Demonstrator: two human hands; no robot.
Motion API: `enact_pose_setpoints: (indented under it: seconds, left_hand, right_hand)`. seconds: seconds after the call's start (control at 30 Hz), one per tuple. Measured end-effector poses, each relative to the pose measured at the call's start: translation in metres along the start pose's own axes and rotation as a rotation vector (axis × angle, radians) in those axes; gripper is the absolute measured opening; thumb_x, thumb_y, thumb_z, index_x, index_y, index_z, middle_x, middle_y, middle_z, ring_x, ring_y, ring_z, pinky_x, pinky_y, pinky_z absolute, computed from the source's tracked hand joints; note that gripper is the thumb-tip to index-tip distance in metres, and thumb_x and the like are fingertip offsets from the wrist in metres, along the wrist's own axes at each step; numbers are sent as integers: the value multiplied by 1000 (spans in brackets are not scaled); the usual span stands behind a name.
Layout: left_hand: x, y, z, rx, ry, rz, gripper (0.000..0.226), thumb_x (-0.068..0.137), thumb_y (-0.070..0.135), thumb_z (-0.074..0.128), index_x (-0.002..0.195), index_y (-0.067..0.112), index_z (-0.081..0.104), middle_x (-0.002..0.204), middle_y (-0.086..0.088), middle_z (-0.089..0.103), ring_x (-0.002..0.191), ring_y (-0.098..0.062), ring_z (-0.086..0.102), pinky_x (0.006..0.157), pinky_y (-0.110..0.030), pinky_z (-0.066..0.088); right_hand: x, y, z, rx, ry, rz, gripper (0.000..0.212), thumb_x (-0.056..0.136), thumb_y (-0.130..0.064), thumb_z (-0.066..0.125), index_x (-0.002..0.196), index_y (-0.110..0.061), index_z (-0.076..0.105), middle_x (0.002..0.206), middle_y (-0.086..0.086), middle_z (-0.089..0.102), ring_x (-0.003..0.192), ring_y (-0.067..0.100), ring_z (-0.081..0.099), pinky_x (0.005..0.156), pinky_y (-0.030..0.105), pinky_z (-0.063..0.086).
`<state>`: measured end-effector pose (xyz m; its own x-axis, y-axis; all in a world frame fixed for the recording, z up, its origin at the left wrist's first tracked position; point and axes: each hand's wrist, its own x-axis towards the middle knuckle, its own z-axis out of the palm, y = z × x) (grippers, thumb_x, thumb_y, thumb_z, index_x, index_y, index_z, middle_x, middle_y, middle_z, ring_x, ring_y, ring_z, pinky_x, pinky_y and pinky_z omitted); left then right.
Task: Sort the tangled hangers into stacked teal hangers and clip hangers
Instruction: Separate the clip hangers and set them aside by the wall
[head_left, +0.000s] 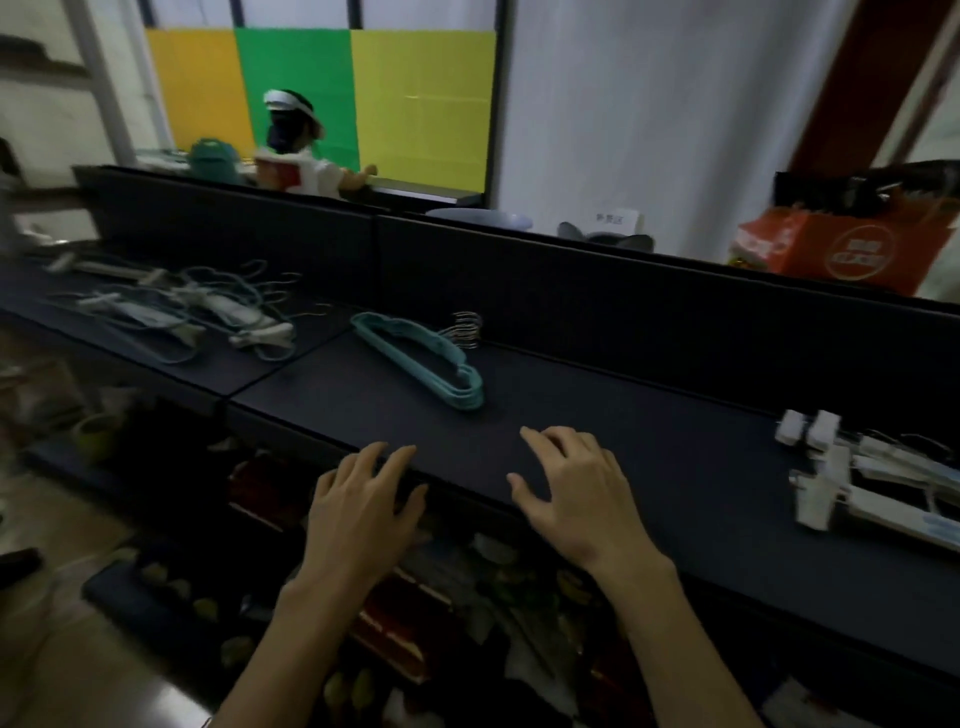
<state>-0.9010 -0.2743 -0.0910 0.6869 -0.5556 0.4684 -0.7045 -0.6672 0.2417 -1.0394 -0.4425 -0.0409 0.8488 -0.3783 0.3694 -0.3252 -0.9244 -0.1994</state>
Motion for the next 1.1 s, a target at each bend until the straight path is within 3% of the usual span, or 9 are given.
enact_pose_setpoints:
  seconds: [0.17, 0.43, 0.63, 0.83, 1.1]
  left_hand:
    - [-40, -98, -20, 24, 13, -197, 45, 83, 42, 63, 124, 26, 58, 124, -4, 59, 115, -28, 54, 89, -45, 44]
    - [-103, -224, -58, 117, -7, -441, 42, 83, 42, 62, 122, 26, 59, 120, -2, 61, 111, -26, 55, 85, -42, 43]
    - [-117, -287, -66, 156, 23, -559, 52, 78, 50, 43, 117, 22, 62, 108, -4, 64, 100, -27, 60, 77, -40, 45]
    - [-101, -343, -58, 185, -21, -649, 46, 78, 44, 53, 117, 21, 63, 107, -4, 65, 98, -26, 61, 75, -39, 45]
    - [-26, -431, -66, 200, 50, -720, 45, 86, 39, 60, 127, 22, 54, 124, -5, 58, 113, -23, 52, 91, -41, 42]
  right_hand:
    - [7, -99, 52, 150, -56, -132, 57, 92, -49, 46, 143, -25, 36, 134, -5, 45, 123, 15, 39, 101, 31, 36]
    - [39, -208, 124, 161, -269, -322, 58, 93, -50, 43, 144, -25, 33, 138, -3, 43, 124, 18, 38, 101, 31, 34]
    - [77, -265, 165, 172, -303, -422, 59, 93, -50, 42, 145, -25, 31, 137, -3, 43, 124, 17, 38, 100, 30, 34]
    - [121, -308, 218, 224, -402, -480, 59, 92, -52, 42, 145, -26, 31, 138, -3, 43, 123, 17, 38, 101, 30, 35]
    - [220, -381, 261, 349, -426, -580, 61, 91, -52, 45, 144, -26, 32, 136, -3, 43, 123, 17, 38, 103, 34, 35]
